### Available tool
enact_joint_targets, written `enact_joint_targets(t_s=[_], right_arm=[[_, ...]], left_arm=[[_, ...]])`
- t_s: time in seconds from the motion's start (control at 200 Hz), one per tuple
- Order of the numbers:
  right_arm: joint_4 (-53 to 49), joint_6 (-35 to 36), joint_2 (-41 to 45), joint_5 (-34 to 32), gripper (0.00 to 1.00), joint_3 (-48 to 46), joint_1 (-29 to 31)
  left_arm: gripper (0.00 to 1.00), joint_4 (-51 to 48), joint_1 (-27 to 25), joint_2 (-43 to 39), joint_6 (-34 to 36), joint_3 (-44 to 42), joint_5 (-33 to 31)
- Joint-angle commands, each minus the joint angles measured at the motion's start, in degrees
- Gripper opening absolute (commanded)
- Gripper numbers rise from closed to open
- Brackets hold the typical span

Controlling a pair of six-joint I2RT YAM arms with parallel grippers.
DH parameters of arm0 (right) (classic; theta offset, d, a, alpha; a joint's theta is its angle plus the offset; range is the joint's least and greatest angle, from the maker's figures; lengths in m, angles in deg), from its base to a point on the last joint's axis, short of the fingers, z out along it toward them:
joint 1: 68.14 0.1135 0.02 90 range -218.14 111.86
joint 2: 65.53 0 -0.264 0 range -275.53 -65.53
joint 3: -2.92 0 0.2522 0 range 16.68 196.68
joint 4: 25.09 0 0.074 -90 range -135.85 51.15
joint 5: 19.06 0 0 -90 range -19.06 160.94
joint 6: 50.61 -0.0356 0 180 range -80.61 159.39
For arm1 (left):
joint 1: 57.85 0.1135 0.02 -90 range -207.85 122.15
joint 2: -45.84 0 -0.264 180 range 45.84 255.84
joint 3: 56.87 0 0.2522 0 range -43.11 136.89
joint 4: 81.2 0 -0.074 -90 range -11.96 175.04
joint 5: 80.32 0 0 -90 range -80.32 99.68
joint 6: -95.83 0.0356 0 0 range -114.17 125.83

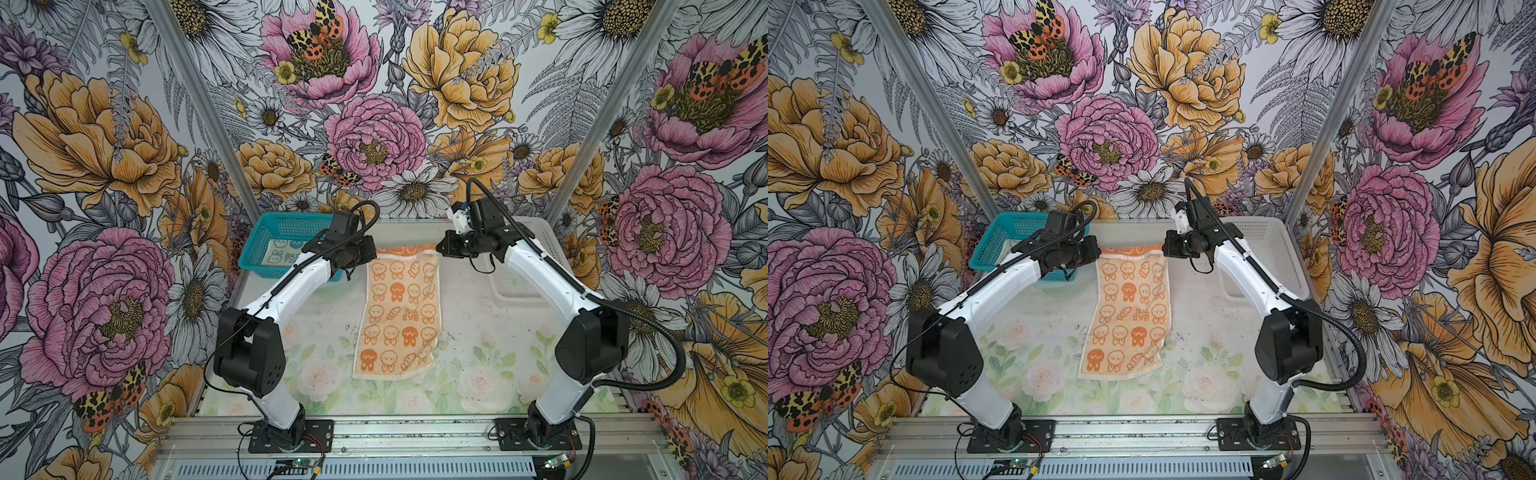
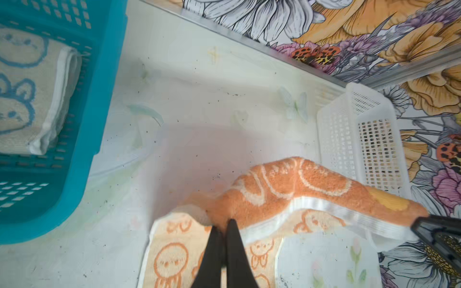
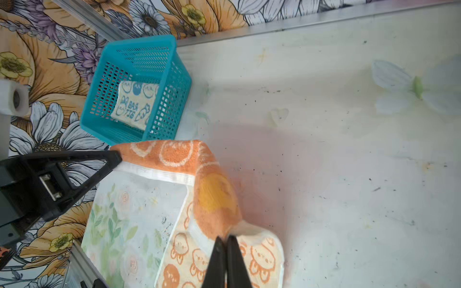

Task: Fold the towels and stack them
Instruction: 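Fold the far edge toward the robot with both grippers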

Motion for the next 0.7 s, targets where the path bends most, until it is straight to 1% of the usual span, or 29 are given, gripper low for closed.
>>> enact_joint_targets(t_s=[0.0, 0.1, 0.175, 0.325, 0.51, 0.605, 0.696], right_arm=[[2.17, 1.18, 0.48, 2.06, 0.0, 1.45, -0.59], [3.33, 0.5, 1.14, 3.07, 0.0, -2.04, -0.26], [5.2, -0.19, 3.47, 2.9, 0.0, -7.34, 0.33], [9.46, -2.49, 9.21, 3.08, 0.0, -19.97, 2.1], [13.34, -5.94, 15.54, 1.88, 0.0, -33.89, 7.19], [17.91, -9.32, 16.61, 2.47, 0.0, -40.53, 9.24], [22.21, -12.06, 15.33, 3.1, 0.0, -44.97, 10.22]], left_arm=[[0.0, 1.97, 0.52, -2.76, 3.01, 1.6, -0.27], [0.0, 2.01, 0.89, -3.95, 3.3, -1.02, -0.24], [0.0, 2.03, 0.86, -5.84, 2.98, -4.44, -0.28], [0.0, 2.23, 0.36, -11.23, 1.5, -13.59, -0.14], [0.0, 2.56, 0.17, -20.55, -1.17, -26.32, -0.64], [0.0, 2.67, -0.16, -23.51, -3.09, -32.1, 0.17], [0.0, 3.18, -0.97, -24.59, -4.55, -36.77, 0.5]])
